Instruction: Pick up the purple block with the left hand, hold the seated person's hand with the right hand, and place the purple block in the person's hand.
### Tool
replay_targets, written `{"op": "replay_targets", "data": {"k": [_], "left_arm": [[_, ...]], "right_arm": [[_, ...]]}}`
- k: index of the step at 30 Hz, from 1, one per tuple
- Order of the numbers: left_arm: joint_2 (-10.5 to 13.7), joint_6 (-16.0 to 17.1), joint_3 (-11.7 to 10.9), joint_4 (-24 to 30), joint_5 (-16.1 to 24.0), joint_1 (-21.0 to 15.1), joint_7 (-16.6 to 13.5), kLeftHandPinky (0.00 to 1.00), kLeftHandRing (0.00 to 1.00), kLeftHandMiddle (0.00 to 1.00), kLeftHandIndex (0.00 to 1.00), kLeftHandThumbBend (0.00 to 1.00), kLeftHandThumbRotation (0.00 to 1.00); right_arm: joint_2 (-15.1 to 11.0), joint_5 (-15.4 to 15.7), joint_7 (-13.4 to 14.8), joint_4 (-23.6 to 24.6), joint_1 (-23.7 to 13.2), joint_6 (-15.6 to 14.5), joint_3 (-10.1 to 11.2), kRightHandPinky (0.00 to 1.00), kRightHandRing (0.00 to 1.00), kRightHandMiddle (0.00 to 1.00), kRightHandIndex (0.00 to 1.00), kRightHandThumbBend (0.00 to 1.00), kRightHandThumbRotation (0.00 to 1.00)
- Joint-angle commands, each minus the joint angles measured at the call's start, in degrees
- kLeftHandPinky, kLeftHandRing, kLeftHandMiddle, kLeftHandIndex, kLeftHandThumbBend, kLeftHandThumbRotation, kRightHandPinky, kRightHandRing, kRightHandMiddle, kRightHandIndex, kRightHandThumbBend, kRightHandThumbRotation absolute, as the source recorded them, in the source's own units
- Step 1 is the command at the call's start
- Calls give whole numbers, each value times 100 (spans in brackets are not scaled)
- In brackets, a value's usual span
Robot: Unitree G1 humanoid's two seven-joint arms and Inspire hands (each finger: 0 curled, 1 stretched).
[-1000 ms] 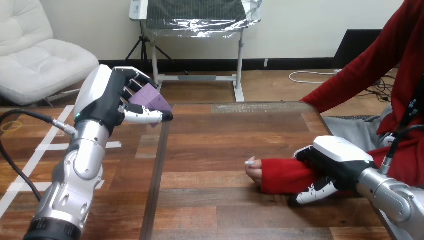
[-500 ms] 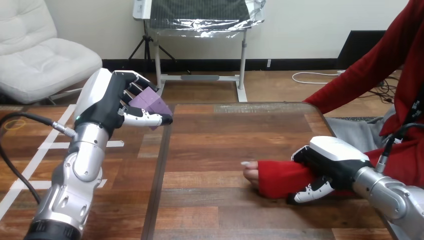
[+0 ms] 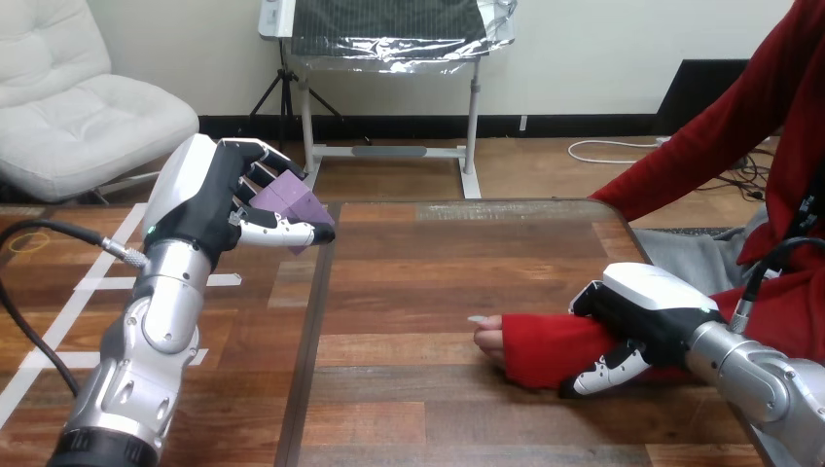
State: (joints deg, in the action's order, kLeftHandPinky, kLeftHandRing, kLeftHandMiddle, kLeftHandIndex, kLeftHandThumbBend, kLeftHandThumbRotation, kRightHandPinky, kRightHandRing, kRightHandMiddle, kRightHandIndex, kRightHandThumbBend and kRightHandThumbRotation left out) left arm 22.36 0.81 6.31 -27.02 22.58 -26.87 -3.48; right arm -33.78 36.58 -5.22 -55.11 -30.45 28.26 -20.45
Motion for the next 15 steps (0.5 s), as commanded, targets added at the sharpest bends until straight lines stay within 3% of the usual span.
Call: {"op": "replay_targets", "data": {"k": [1, 15], "left_arm": [[87, -22, -48, 235, 40, -233, 12, 24, 30, 38, 43, 68, 0], [51, 12, -55, 189, -15, -237, 66, 23, 30, 38, 43, 69, 0]], "right_arm": [[-19, -180, -155, -92, -259, -69, 68, 24, 28, 33, 32, 68, 22], [-193, -418, -310, 67, -307, -77, 209, 27, 31, 35, 34, 67, 20]]}}
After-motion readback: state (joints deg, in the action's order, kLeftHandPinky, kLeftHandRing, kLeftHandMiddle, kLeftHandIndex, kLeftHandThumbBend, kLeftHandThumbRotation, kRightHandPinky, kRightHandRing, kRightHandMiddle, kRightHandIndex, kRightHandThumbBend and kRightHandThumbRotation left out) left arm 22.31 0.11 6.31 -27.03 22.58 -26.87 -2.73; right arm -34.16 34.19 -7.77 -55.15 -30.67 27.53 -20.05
